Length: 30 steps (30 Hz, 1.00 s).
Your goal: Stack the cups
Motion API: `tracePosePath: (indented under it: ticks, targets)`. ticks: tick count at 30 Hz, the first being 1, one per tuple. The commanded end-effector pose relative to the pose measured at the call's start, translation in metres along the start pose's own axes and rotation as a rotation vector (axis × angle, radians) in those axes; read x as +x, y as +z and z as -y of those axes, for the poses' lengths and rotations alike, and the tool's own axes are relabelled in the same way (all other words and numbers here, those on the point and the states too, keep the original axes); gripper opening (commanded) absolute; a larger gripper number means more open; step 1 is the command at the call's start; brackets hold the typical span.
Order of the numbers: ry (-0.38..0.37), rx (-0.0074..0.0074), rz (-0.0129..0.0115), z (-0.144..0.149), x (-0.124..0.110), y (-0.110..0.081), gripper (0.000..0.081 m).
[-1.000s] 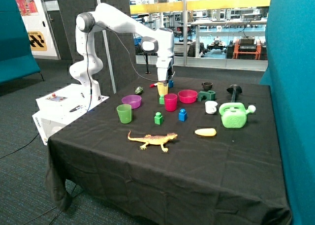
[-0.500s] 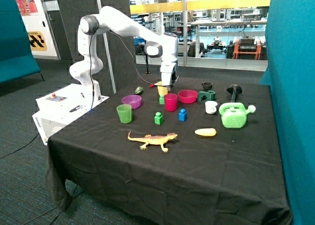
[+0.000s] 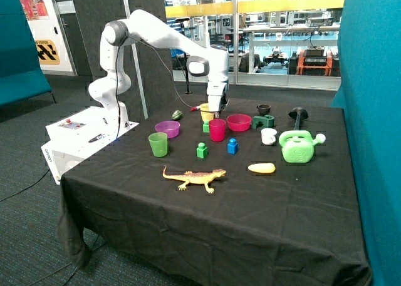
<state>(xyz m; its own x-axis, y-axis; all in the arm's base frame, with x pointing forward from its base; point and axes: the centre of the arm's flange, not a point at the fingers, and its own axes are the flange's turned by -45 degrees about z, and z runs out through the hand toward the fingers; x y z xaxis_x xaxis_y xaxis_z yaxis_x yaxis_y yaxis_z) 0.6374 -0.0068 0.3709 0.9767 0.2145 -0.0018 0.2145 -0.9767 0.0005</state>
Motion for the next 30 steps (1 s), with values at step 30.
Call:
tracePosePath:
  ticks: [30]
  targets:
    - [-0.030,0.0005,-0.0018,-0.001,-0.001,0.030,0.0277]
